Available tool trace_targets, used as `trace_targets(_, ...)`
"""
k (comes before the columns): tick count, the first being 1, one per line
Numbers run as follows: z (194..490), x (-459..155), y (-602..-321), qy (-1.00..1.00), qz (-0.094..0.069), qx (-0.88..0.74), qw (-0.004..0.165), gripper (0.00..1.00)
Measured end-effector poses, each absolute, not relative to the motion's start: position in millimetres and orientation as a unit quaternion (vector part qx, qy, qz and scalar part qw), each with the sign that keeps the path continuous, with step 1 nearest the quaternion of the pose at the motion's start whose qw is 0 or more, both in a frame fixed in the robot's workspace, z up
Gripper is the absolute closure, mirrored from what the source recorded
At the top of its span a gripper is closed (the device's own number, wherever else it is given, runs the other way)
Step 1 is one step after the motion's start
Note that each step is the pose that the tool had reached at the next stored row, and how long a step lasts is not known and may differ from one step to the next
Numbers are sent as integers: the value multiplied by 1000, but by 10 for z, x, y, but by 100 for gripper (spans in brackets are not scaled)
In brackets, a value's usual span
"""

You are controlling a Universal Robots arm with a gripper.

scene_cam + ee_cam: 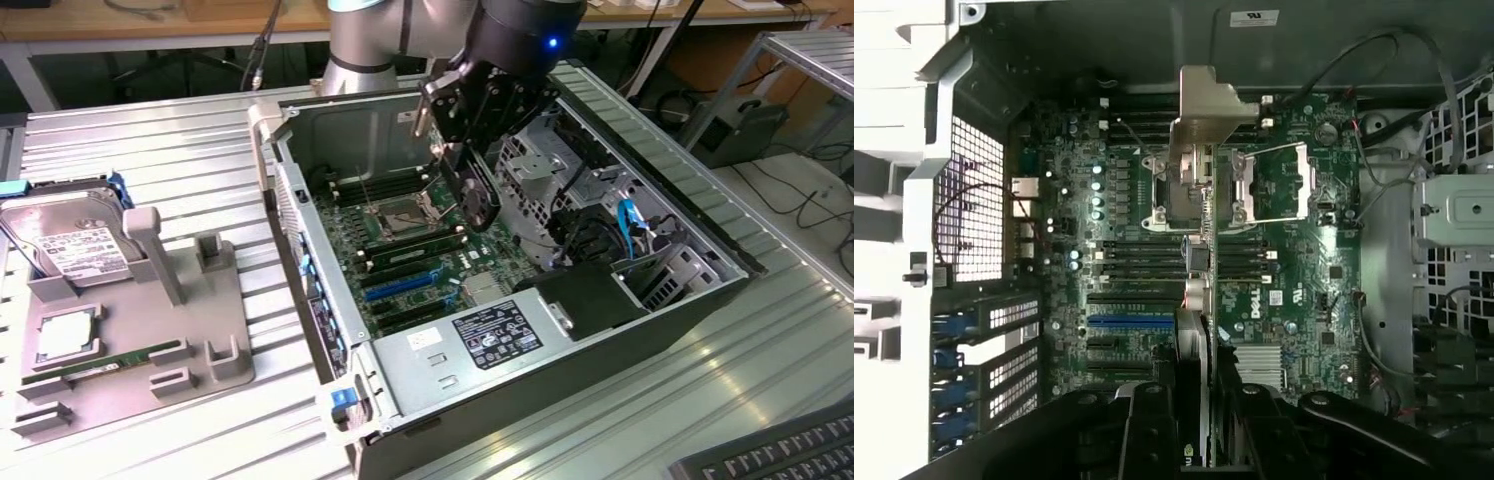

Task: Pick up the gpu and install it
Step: 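Pick up the gpu and move the gpu toward the slot, then insert the gpu into the slot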

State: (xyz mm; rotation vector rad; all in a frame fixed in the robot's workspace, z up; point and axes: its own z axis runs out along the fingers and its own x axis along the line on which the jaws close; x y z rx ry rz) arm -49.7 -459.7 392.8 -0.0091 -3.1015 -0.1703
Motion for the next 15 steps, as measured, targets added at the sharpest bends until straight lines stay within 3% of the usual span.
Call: trace_targets(15, 3921, -498, -4598, -998, -55, -2, 13, 74)
